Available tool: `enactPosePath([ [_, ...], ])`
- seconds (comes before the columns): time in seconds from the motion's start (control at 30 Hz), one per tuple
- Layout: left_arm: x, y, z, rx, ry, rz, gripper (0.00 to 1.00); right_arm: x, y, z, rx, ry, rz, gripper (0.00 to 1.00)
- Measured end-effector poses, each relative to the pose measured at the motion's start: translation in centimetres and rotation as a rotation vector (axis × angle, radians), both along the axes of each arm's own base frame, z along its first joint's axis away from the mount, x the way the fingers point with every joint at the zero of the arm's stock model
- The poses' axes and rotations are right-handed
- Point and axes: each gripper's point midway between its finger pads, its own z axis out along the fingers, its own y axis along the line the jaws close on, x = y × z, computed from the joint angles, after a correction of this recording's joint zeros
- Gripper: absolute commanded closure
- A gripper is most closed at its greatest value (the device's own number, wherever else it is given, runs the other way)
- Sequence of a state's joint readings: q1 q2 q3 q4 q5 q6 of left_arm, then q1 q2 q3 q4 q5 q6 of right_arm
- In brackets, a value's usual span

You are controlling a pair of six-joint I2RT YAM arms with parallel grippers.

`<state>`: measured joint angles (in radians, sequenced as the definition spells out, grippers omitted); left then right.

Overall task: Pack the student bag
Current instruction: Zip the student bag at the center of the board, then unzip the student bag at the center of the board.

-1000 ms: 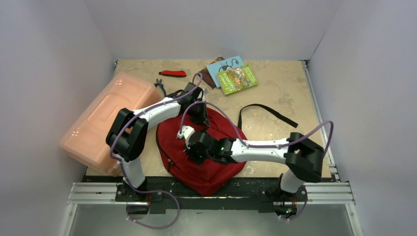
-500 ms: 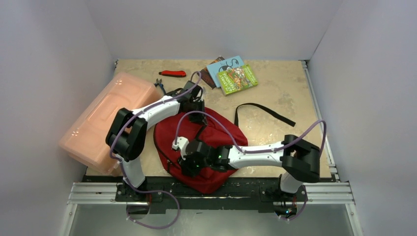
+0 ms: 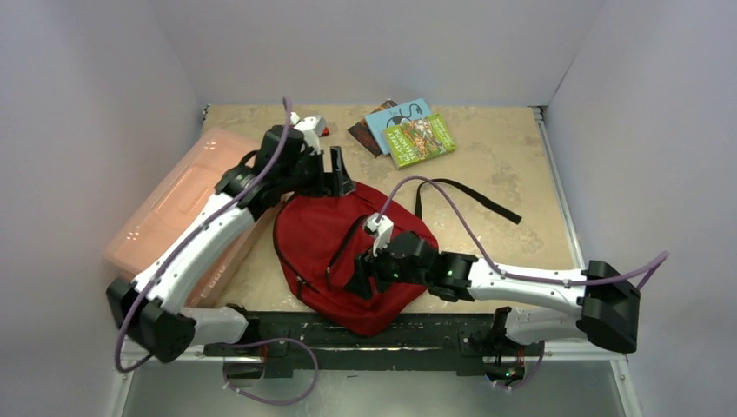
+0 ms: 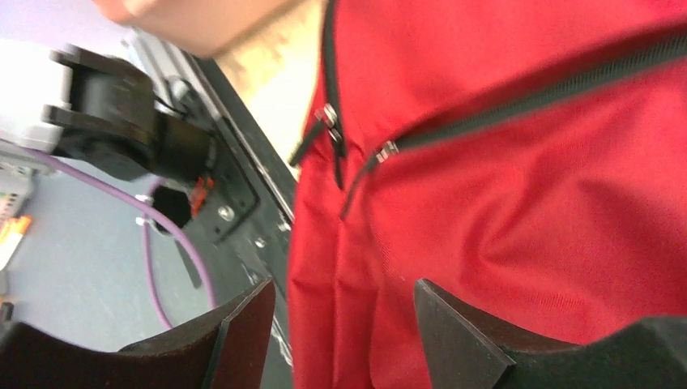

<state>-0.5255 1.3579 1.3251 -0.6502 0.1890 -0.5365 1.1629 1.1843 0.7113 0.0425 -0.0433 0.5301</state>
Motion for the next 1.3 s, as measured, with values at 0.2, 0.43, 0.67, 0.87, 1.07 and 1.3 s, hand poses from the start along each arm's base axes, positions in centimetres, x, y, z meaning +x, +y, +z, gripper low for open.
enactPosePath([
  [0.2,-4.8,5.3,-1.0,0.051,-0.058,0.109,0.2,-0.8,-1.0,-7.3,-0.143,0.166,-0.058,0.42],
  [0.43,-9.2,9.7,-10.3,0.186,0.142,0.252,0.19,3.1,-5.2,-10.8,-0.24,0.319,-0.405,0.43],
  [0.67,-9.4,9.7,-12.7,0.166,0.183,0.296,0.1,11.6,-17.1,-11.4,-0.153,0.413,-0.917,0.38],
  [0.87,-9.8,9.0,-17.6,0.192,0.292,0.29,0.14,14.5,-23.3,-11.0,-0.234,0.383,-1.065,0.34],
  [1.07,-10.7,6.6,-21.6,0.131,0.426,0.227,0.56,17.1,-22.2,-6.7,-0.322,0.231,-0.897,0.25],
  [1.3,-11.6,2.1,-21.8,-0.075,0.432,0.135,0.98,10.6,-10.9,-1.2,-0.258,0.095,-0.432,0.24],
])
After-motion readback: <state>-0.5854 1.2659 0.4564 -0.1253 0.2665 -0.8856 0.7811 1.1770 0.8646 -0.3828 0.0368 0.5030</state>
